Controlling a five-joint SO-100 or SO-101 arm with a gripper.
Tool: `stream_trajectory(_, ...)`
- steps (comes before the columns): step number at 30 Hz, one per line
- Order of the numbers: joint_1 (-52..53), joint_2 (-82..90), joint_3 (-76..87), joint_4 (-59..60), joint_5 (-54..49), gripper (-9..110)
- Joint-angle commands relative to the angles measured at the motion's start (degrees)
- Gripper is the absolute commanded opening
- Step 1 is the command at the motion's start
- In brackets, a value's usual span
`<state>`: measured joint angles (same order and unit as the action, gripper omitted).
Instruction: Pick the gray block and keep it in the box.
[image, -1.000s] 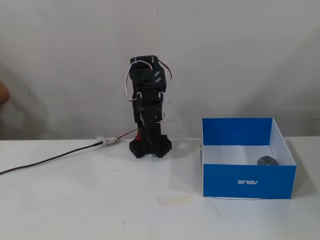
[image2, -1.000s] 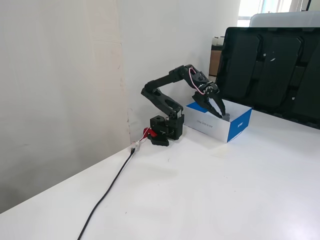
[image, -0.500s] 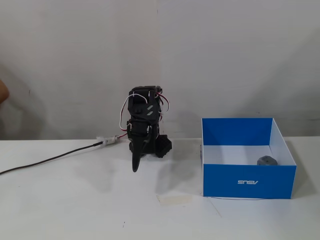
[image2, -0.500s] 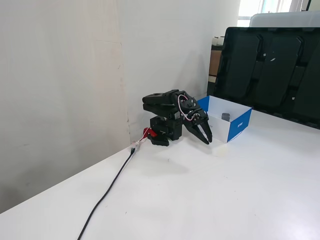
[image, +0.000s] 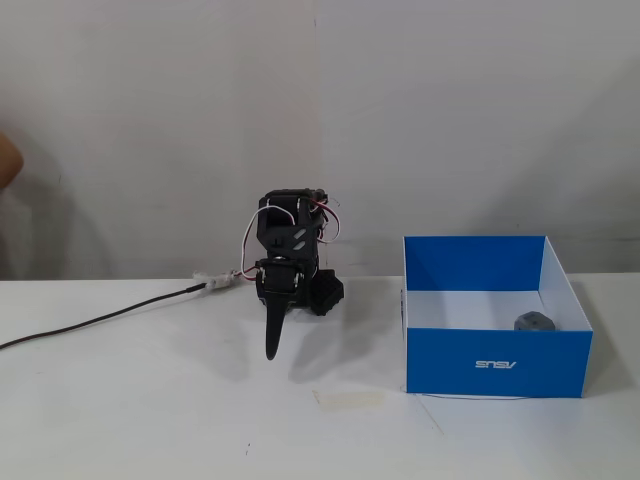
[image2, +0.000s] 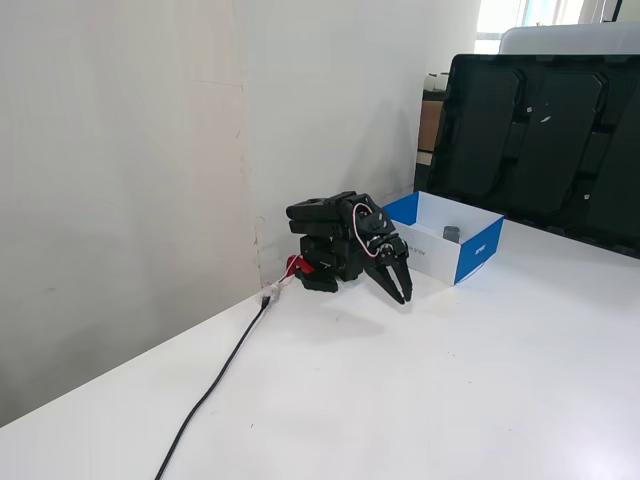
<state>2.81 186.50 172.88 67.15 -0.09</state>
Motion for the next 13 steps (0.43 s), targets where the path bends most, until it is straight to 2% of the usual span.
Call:
stream_trajectory(1, 0.0, 9.9, 0.3, 0.3, -0.6, 0)
stream_trajectory(13, 0.8, 9.9, 0.3, 0.3, -0.4, 0)
